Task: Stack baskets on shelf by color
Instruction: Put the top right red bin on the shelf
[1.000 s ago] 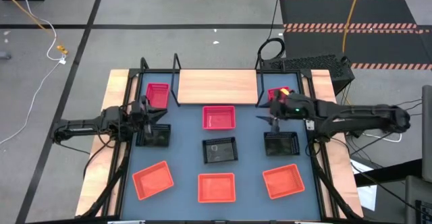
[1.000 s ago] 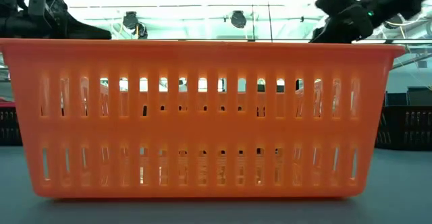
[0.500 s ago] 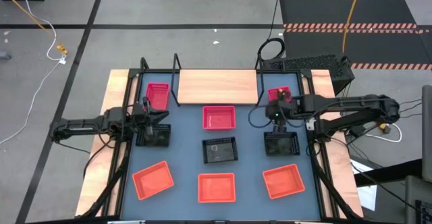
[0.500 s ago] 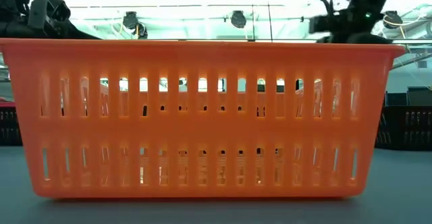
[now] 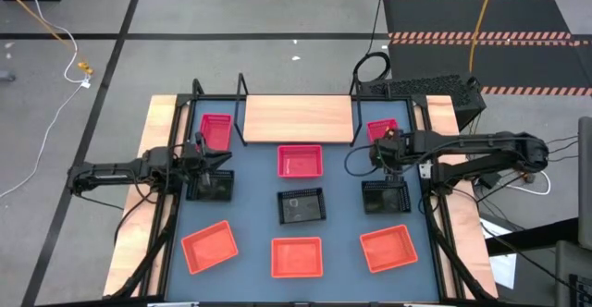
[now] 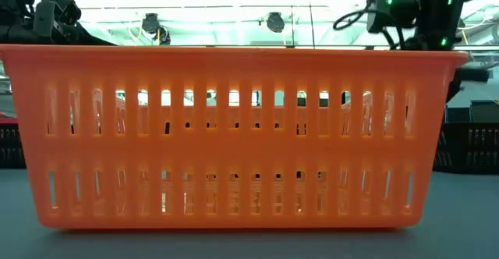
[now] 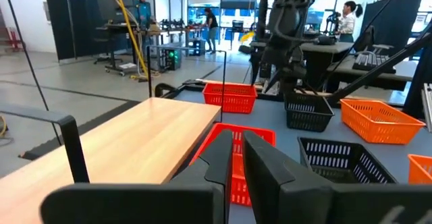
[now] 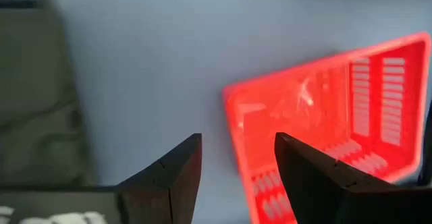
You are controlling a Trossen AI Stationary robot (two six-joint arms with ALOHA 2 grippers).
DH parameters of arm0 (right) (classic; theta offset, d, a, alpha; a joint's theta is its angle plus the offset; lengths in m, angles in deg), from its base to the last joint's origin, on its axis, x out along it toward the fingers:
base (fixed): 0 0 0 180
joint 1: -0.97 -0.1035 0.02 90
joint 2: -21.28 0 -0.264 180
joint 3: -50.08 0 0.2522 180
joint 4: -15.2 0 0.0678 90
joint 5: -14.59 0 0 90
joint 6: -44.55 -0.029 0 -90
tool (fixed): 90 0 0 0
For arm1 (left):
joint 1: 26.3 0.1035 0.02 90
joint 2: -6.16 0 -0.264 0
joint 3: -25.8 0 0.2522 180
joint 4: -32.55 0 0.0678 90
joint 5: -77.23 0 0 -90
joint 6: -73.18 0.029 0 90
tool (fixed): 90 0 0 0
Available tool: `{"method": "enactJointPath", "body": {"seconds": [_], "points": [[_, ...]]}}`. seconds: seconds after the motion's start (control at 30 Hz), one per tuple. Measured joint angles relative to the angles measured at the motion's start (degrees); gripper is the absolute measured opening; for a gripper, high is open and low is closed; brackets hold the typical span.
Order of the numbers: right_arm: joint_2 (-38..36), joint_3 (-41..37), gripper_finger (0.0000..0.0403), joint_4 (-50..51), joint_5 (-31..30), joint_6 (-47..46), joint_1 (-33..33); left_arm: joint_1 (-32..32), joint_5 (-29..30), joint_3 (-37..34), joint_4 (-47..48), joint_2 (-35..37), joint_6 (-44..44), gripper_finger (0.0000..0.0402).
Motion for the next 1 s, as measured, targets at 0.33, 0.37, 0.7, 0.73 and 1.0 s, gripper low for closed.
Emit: {"method": "enactJointPath", "body": {"seconds": [0.33, 0.37, 0.7, 0.73, 1.0], "points": [[3.60, -0.80, 0.0173, -1.64, -0.14, 2.70, 4.75, 0.35, 0.55, 0.00, -0.66, 0.01, 1.28, 0.0037], [4.23, -0.80, 0.0168, -1.62, 0.16, 2.96, 5.07, 0.33, 0.55, 0.00, -0.63, 0.00, 1.27, 0.0037], [8.27, -0.82, 0.0083, -4.75, 0.17, 3.66, 7.03, 0.33, 0.54, 0.00, -0.62, 0.00, 1.16, 0.0037], [8.37, -0.82, 0.0066, -4.69, 0.19, 3.70, 7.02, 0.33, 0.54, 0.00, -0.61, 0.00, 1.31, 0.0037], [6.05, -0.71, 0.0011, -2.59, -1.80, 2.69, 6.98, 0.33, 0.54, 0.00, -0.61, 0.00, 2.02, 0.0037]]}}
